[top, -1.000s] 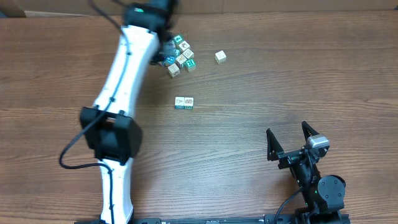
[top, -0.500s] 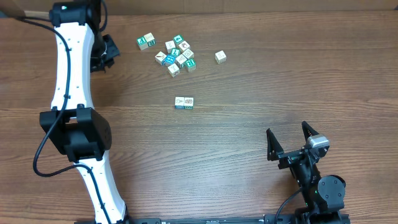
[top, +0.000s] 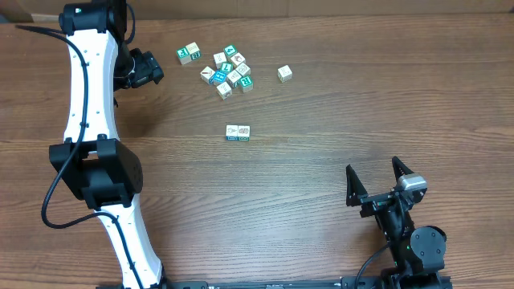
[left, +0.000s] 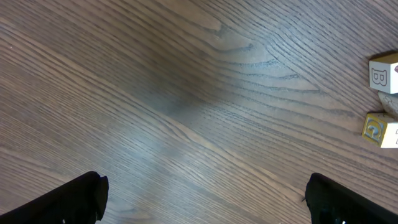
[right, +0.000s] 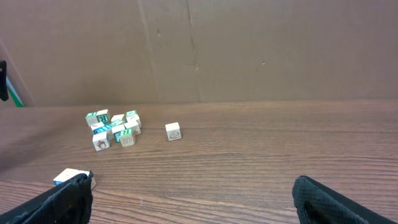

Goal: Form a horizontal line
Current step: 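Raise the right arm from rest and swing it toward the cluster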

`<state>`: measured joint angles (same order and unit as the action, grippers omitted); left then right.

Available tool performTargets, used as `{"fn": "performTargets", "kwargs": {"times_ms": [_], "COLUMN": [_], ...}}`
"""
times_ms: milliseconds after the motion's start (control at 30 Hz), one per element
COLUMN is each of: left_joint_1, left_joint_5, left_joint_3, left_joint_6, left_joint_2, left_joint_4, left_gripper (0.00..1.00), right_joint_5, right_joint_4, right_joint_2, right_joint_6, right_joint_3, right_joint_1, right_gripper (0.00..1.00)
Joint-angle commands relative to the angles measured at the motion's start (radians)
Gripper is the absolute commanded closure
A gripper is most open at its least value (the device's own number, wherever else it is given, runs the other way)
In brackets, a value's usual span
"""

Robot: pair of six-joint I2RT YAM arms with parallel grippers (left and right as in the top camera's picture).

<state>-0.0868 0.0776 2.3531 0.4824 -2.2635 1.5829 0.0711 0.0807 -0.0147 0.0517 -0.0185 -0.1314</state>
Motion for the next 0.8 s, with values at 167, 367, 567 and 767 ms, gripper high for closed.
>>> {"fn": "performTargets", "kwargs": {"times_ms": [167,367,567,767], "left_joint_1": [0.003,0.003,0.003,0.003], "left_joint_5": [-0.016,-0.016,-0.016,-0.016], "left_joint_3": [0.004,0.004,0.004,0.004], "left_joint_6": [0.004,0.004,0.004,0.004], "left_joint_2": [0.001,0.001,0.001,0.001], "left_joint_4": [0.0,0.0,0.0,0.0], "left_gripper": [0.0,0.0,0.0,0.0], "right_joint_5": [0.1,0.111,0.111,0.086], "right_joint_4": [-0.18,-0.22,-0.222,-0.054], "right_joint_2": [0.012,0.012,0.012,-0.029], "right_joint_6": [0.153,0.245,0.351,0.379], "right_joint_3": [0.01,0.01,-0.055,-0.252], "right_joint_1": [0.005,0.005,0.005,0.005], "right_gripper": [0.0,0.0,0.0,0.0]}}
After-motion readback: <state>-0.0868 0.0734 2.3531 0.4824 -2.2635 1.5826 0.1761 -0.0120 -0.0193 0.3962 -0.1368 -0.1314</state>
